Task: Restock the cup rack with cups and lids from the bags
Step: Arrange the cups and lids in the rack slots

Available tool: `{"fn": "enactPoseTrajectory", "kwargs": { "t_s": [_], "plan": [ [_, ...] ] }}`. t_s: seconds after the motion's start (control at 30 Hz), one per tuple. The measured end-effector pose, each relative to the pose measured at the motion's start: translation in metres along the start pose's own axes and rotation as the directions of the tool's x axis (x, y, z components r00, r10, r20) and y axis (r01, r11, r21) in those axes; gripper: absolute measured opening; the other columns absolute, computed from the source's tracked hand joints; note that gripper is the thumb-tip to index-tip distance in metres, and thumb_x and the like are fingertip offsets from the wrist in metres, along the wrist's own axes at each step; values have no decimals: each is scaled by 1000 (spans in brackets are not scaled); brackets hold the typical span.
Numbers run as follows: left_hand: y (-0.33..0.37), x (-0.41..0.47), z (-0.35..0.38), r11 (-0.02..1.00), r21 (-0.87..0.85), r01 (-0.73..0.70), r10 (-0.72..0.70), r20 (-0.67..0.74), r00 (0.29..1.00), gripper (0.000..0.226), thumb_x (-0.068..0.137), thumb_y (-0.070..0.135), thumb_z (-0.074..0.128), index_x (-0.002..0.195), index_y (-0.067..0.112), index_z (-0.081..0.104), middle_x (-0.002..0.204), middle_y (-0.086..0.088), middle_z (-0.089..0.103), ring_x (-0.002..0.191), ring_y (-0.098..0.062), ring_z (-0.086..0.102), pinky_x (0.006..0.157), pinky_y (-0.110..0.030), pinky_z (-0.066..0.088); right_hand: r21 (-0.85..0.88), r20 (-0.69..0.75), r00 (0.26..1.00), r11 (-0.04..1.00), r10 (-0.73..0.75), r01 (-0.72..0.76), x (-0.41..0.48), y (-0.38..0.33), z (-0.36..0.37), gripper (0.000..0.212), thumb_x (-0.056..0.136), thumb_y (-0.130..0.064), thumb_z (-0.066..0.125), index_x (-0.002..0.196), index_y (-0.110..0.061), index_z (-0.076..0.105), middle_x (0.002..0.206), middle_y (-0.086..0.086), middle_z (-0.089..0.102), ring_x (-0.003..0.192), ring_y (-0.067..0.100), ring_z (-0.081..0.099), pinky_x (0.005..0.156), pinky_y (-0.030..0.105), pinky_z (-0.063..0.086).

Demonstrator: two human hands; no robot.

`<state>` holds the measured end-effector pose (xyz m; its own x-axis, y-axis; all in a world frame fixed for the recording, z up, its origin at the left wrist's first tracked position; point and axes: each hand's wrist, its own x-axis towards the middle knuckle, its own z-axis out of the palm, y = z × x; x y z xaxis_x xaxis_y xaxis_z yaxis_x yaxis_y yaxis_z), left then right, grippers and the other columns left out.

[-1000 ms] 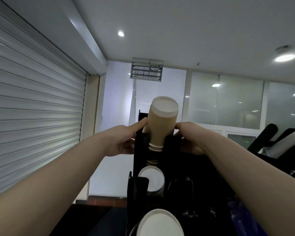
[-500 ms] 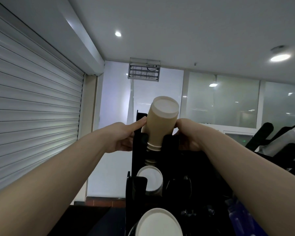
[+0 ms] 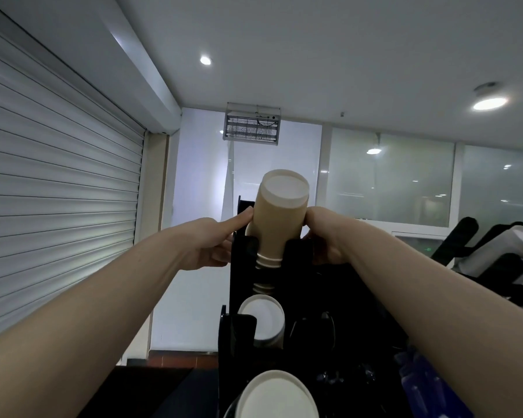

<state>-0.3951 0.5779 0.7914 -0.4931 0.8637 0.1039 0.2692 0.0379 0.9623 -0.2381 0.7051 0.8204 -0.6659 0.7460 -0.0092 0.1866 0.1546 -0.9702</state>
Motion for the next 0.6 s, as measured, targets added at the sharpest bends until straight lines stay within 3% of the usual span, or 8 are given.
{"fn": "enactPoseTrajectory", "kwargs": {
  "t_s": [0.1, 0.17, 0.27, 0.6],
  "plan": [
    [6, -2, -5, 998, 61, 20, -22, 30, 999, 85, 40, 75, 67, 90, 7, 62, 76, -7, 60, 72, -21, 54, 101, -38, 46, -46, -44, 998, 998, -54, 52, 1, -3, -3, 12, 86, -9, 44, 80, -4, 53, 78, 14, 50, 50, 23, 53, 51, 27, 53],
    [12, -1, -7, 998, 55, 7, -7, -5, 1000, 93, 39, 73, 69, 97, 1, 67, 81, -7, 63, 73, -18, 58, 93, -33, 52, -32, -47, 996, 997, -71, 70, -1, -5, -4, 13, 85, -12, 46, 83, -4, 56, 82, 15, 51, 55, 25, 53, 58, 31, 53],
    [19, 0, -5, 1000, 8, -20, 20, -79, 997, 87, 45, 66, 70, 98, -2, 67, 86, -8, 66, 79, -18, 60, 77, -27, 56, -13, -45, 997, 998, -67, 67, -3, -6, -7, 19, 86, -20, 50, 92, -3, 58, 86, 15, 55, 62, 26, 56, 69, 33, 52],
    [20, 3, -2, 999, -12, 38, -39, -92, 995, 80, 65, 62, 70, 109, -5, 64, 99, -12, 68, 83, -19, 63, 76, -27, 54, 28, -28, 1000, 1000, -9, 9, -2, -2, -7, 33, 90, -30, 49, 101, 0, 56, 93, 13, 55, 69, 23, 55, 66, 30, 49]
  ]
}}
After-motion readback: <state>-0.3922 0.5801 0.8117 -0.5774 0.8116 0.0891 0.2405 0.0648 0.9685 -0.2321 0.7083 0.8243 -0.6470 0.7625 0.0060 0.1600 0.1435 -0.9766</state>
